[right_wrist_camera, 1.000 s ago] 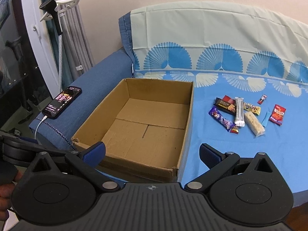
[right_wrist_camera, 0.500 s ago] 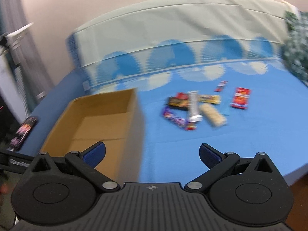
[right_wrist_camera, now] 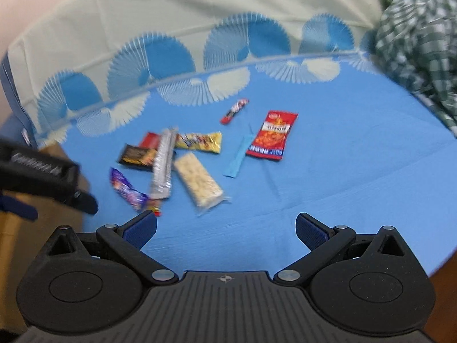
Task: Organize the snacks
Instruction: 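Grasp the purple candy bar with left tool while right tool grasps the clear cracker bar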
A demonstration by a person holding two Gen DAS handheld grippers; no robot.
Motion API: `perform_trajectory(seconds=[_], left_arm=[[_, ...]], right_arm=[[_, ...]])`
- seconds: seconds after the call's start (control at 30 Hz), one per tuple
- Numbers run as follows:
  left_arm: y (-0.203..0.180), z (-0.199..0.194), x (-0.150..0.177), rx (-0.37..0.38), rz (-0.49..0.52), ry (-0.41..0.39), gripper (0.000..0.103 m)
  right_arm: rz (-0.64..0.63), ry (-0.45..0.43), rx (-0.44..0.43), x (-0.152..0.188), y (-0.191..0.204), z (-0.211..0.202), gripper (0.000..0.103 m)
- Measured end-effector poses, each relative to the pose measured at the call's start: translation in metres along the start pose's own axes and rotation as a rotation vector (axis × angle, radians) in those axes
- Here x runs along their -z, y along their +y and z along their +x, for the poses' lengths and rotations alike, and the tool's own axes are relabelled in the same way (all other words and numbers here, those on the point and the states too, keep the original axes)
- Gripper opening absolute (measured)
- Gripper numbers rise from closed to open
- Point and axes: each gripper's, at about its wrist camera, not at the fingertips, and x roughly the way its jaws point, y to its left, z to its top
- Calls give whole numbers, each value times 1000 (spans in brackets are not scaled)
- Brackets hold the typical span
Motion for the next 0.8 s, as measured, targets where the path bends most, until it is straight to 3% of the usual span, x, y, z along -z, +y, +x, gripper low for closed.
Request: perform_trajectory(seconds=[0.2, 0.37, 0.53, 0.7, 0.8], left_arm=[[4, 71, -34, -31, -109, 59, 103], [27, 105, -49, -23, -254, 83, 103], [52, 132, -59, 49, -367, 136, 103], [57, 149, -77, 11, -451, 173, 103], [55, 153, -88, 1, -423, 185, 103]], right_arm=[[-48, 115, -22, -6, -3, 83, 103], [-54, 168, -46, -10, 7, 130, 103], [-86, 144, -39, -17, 18, 155, 103], [-200, 110, -6, -23, 34, 176, 103], [-238, 84, 3, -23, 40, 182, 103]])
